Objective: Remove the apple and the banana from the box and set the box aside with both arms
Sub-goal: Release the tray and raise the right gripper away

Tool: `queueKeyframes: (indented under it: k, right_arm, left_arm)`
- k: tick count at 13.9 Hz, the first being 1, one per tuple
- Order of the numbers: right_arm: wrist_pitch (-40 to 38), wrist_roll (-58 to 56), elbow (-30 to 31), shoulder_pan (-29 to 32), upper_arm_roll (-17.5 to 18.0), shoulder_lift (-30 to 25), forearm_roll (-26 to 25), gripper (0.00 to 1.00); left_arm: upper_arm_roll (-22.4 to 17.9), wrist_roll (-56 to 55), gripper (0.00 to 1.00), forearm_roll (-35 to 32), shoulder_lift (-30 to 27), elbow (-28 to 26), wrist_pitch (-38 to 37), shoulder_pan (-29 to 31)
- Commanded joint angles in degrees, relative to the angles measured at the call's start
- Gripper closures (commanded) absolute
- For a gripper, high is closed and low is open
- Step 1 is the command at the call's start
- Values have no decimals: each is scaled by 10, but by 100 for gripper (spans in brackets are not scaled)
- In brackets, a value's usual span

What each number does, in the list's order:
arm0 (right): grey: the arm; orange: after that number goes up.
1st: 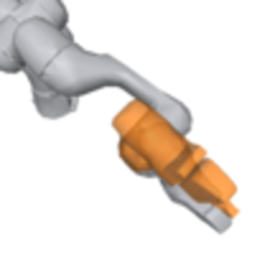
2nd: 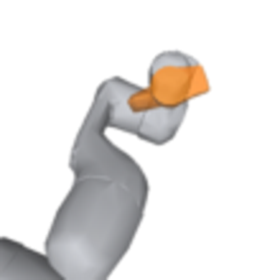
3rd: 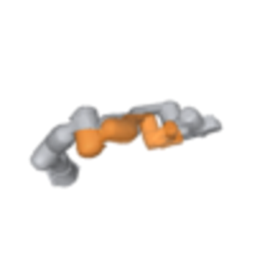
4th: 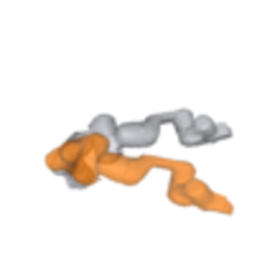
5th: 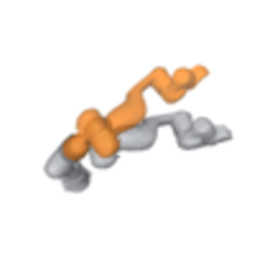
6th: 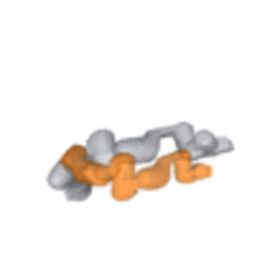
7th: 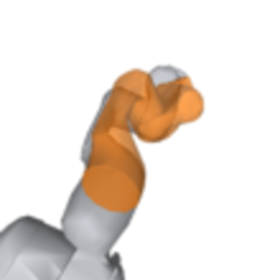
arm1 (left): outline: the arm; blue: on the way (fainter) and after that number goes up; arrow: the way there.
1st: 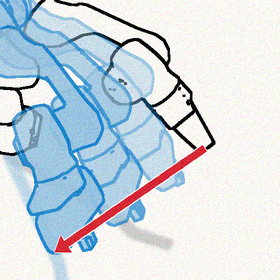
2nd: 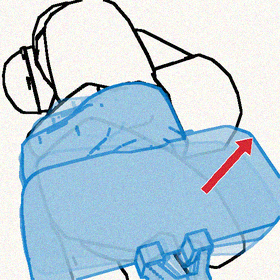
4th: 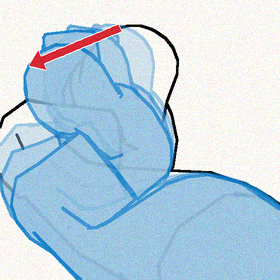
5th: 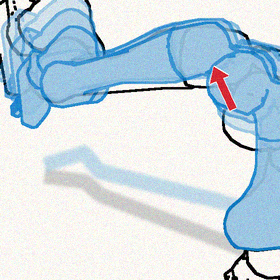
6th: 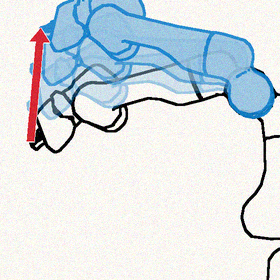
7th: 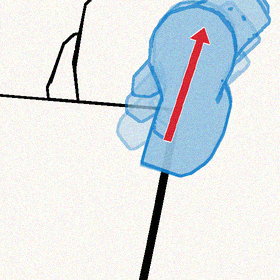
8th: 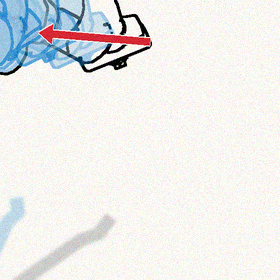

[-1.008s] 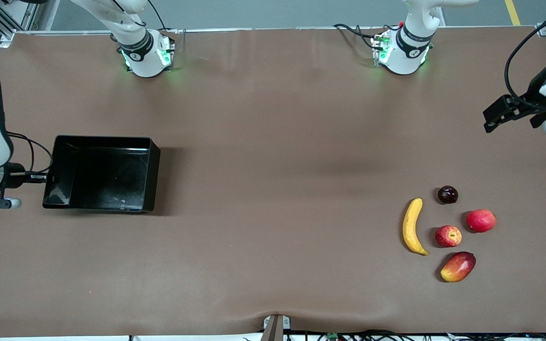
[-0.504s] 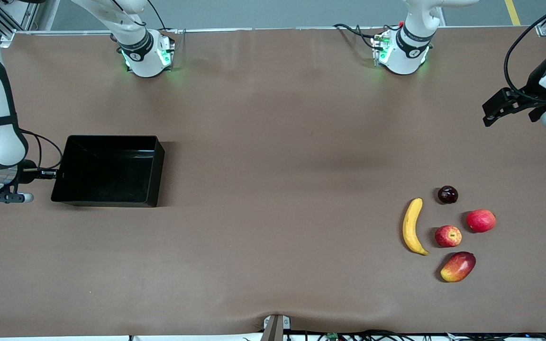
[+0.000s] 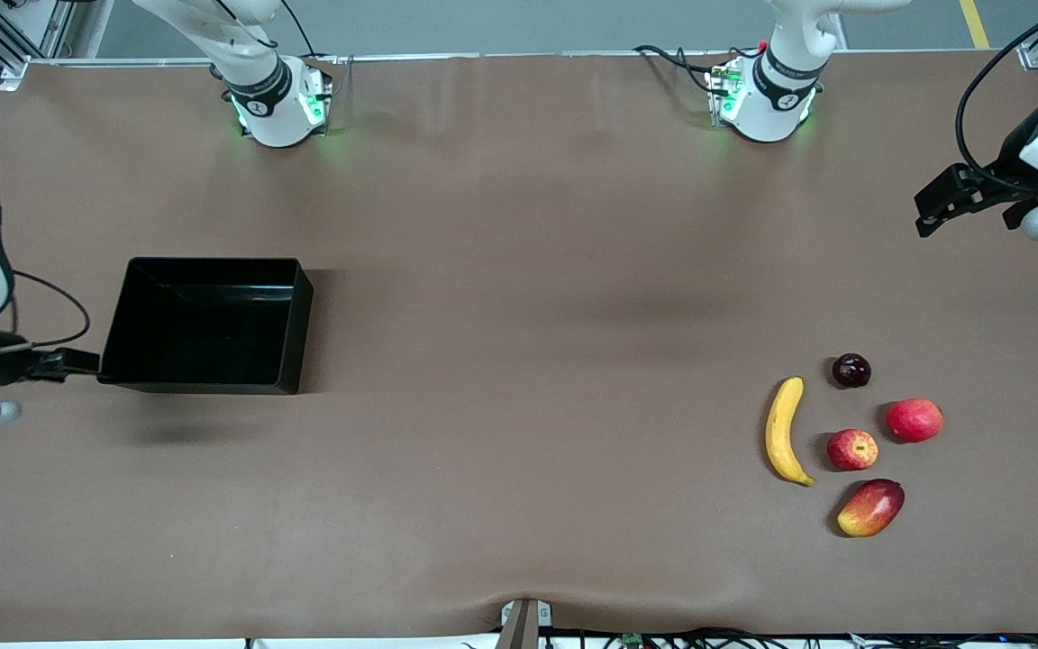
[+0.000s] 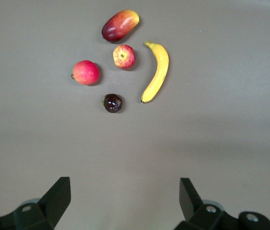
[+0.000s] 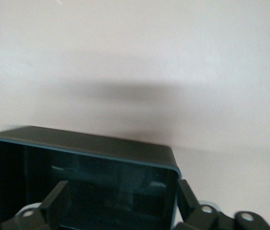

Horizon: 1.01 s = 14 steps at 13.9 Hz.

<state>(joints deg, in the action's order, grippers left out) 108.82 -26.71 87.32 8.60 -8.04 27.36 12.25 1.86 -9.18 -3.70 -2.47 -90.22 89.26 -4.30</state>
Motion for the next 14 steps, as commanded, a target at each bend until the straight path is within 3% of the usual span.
queueKeyframes:
  k: [1,5,7,9,12,14]
  right_arm:
    - [-26,1,-84,-35,-2,24,-5,0]
    - [-102,59,-182,-89,-4,18,-18,0]
    - [-155,142,-183,-106,-5,-5,-19,0]
    - [-197,149,-181,-108,-5,-44,-25,0]
    - [-285,163,-174,-138,-2,-113,-102,0]
    - [-303,177,-118,-139,-2,-183,-102,0]
  left_arm:
    - [-4,9,0,4,-9,-2,-8,-6]
    - [-4,7,0,4,-10,-2,-25,-5]
    - [-4,9,0,4,-10,-1,-25,-5]
    - [-4,7,0,4,-11,-2,-25,-6]
    - [-4,9,0,4,-12,-2,-26,-6]
    - [-4,9,0,4,-12,-3,-26,-6]
